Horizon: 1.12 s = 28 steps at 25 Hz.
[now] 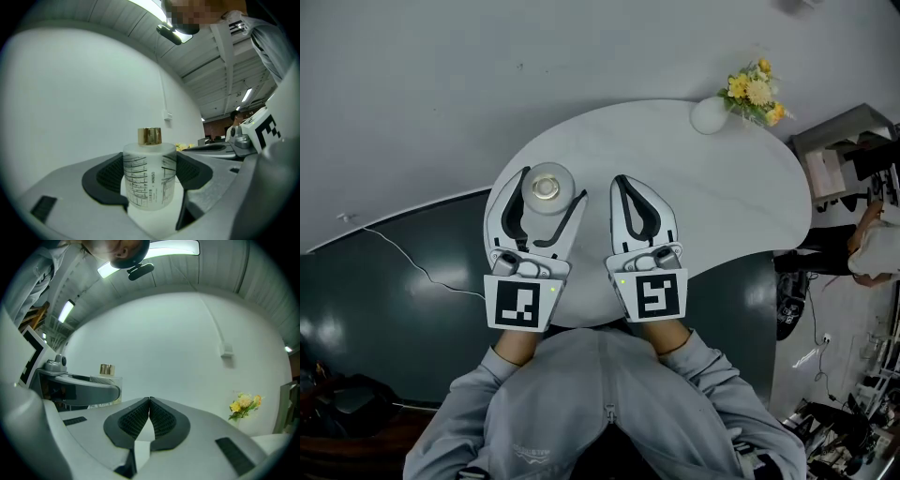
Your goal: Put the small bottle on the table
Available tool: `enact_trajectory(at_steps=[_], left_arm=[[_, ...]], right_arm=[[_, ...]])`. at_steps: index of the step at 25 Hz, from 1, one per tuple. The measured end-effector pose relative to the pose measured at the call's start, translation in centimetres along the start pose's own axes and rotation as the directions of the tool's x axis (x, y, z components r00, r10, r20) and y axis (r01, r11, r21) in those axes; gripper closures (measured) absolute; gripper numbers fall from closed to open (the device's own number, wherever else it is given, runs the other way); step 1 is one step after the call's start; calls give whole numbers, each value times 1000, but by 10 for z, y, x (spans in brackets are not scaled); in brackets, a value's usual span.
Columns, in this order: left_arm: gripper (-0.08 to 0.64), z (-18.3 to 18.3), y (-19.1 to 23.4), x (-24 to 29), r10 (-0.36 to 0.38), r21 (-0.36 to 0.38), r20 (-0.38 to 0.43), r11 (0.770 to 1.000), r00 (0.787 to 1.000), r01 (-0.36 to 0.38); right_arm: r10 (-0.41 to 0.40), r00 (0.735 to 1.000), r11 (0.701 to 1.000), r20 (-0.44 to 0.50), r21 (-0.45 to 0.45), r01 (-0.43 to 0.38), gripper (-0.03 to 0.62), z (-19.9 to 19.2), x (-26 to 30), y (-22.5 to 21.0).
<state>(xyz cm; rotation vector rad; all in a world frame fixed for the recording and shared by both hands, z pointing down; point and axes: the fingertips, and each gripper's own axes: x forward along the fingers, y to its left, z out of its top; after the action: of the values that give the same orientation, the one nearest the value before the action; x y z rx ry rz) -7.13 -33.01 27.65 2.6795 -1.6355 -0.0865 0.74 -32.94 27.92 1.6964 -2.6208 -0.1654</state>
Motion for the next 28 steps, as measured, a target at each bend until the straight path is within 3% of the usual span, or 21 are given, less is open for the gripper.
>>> enact_trajectory(at_steps=[14,23,28], left_arm=[[229,-69,18,57,-34,17,-45,999,998,35],[230,-112,30,86,-53,47,-76,997,996,56],[229,-135,38,98,-48,25,-89,998,995,51]], right_arm=[[54,998,998,-33,26,-54,565,-68,57,-17],[46,996,998,-71,38,-43,565,-117,86,-34],[44,995,998,-86,48,-40,565,-140,99,-40]])
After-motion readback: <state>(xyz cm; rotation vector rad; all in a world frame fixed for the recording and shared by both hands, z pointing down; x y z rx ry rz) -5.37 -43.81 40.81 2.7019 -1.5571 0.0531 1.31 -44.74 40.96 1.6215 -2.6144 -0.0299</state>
